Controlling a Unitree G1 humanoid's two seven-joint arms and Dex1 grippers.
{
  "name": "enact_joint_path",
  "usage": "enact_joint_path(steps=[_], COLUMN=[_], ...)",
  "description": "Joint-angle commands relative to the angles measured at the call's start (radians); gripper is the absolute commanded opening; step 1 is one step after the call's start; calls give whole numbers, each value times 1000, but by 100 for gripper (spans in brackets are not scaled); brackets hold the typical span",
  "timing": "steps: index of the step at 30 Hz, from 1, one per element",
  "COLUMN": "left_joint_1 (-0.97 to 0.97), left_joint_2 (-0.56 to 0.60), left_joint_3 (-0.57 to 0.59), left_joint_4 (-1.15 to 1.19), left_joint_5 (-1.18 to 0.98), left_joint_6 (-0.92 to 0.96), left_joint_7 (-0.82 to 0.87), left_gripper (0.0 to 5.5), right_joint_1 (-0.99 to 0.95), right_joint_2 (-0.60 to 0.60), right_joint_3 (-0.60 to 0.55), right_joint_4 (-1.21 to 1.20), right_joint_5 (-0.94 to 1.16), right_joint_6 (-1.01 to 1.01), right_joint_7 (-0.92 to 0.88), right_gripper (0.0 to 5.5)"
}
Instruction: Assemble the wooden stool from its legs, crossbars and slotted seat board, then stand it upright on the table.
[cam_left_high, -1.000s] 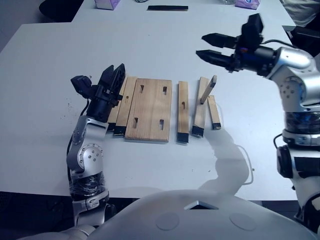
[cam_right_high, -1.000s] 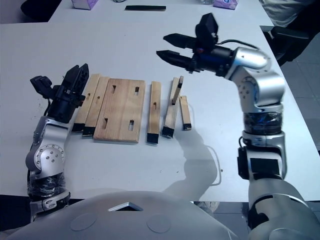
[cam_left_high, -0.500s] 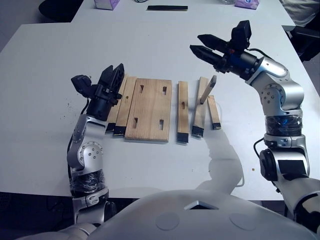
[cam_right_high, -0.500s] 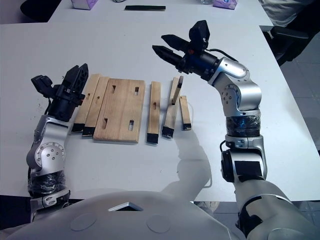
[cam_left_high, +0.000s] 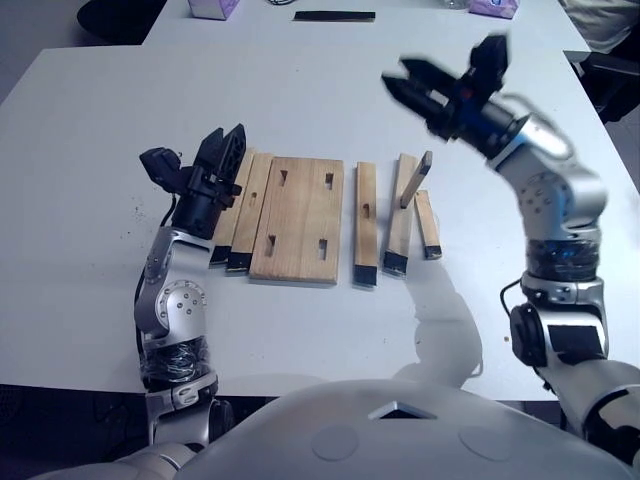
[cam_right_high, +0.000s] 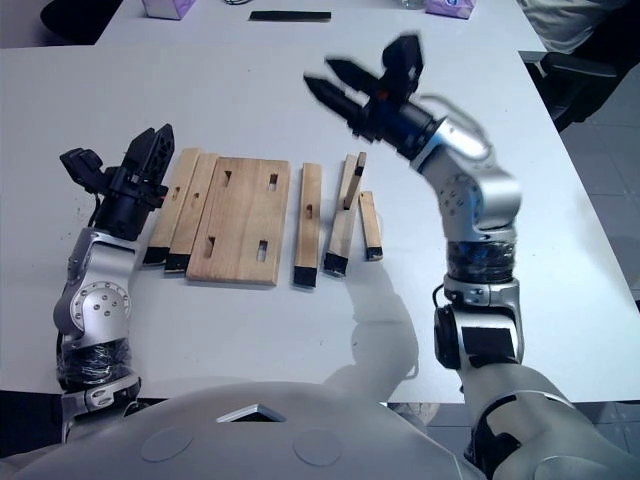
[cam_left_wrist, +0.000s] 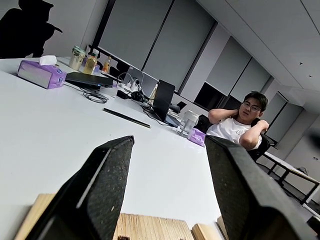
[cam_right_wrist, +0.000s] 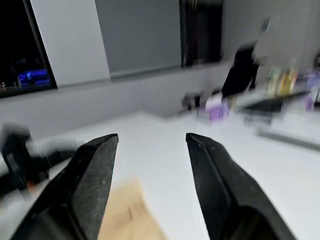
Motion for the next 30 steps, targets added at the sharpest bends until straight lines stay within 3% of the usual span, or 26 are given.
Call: enact_joint_path(steps=[1,8,11,16,20,23,30], left_joint_1=[32,93,116,103,97,61,37], left_joint_2=[-28,-64,-61,-33,4,42,79], left_joint_3=[17,48,53,55,54,55,59], left_joint_4=[-31,-98,-128,-166,-172,-159,-138], left_joint_5=[-8,-32,-35,-65,-91,-115,-132], left_joint_6=[-26,-39,-32,18,72,122,169], left_joint_7=[28,89,110,150,155,156,157], left_gripper=[261,261,261,261,261,261,261], right_joint_1=[116,464,511,512,552,618,693], right_joint_2=[-104,-356,-405,-198,-67,30,85], right_joint_3=[66,211,270,265,240,211,230], right_joint_4=[-185,-389,-391,-389,-470,-551,-654], right_joint_5=[23,-113,-170,-244,-259,-295,-340], right_joint_6=[123,113,146,342,473,565,644], right_joint_7=[23,125,111,-230,-406,-548,-650], right_gripper=[251,251,251,251,312,317,317])
